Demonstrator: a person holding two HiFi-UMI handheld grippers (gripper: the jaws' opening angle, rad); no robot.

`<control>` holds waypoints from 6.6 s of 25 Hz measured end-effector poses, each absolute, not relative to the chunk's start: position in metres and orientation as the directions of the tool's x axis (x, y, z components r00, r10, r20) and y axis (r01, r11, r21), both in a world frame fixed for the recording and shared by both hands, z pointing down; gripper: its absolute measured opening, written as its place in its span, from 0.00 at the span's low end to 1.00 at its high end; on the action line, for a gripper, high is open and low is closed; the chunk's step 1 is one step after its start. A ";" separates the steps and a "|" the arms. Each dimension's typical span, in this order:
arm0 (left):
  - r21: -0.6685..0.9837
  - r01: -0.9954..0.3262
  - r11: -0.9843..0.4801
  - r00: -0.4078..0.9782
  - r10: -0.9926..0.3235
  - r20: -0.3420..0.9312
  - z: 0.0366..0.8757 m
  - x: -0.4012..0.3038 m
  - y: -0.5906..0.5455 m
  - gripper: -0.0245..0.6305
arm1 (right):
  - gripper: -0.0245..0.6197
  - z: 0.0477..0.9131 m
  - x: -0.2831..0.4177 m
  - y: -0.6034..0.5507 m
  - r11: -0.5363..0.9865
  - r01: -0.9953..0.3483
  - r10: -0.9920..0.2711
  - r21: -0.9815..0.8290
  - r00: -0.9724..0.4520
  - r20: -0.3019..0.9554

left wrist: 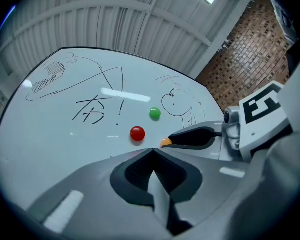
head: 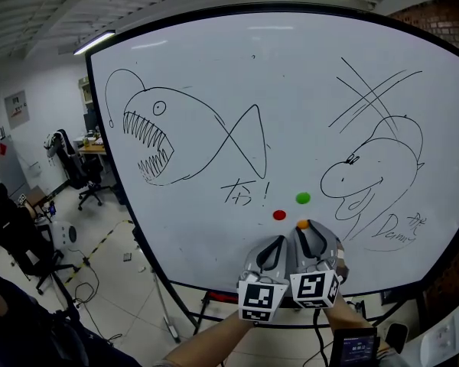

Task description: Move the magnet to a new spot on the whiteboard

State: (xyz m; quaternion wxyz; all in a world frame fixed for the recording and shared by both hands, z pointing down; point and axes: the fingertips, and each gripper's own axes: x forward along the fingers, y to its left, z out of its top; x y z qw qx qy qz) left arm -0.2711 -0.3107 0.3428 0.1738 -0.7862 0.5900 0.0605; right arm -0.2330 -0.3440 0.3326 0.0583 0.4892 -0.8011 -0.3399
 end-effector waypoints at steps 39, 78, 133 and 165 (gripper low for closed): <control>-0.236 -0.764 -0.601 0.646 -0.711 -0.280 0.347 0.070 -0.373 0.04 | 0.23 0.346 0.128 -0.394 0.079 -0.878 -0.963 0.472 -0.188 -0.190; -0.284 -0.607 -0.742 0.792 -0.537 -0.290 0.331 0.318 -0.404 0.04 | 0.24 0.359 0.407 -0.455 0.090 -0.977 -0.985 0.193 -0.116 -0.126; -0.221 -0.951 -0.218 0.279 -0.912 -0.301 0.321 -0.195 -0.331 0.03 | 0.05 0.316 -0.170 -0.326 0.562 -0.649 -0.688 0.513 -0.711 -0.146; -0.224 -0.951 -0.215 0.279 -0.906 -0.317 0.317 -0.319 -0.306 0.04 | 0.24 0.303 -0.287 -0.331 0.279 -0.649 -0.812 0.708 -0.552 -0.186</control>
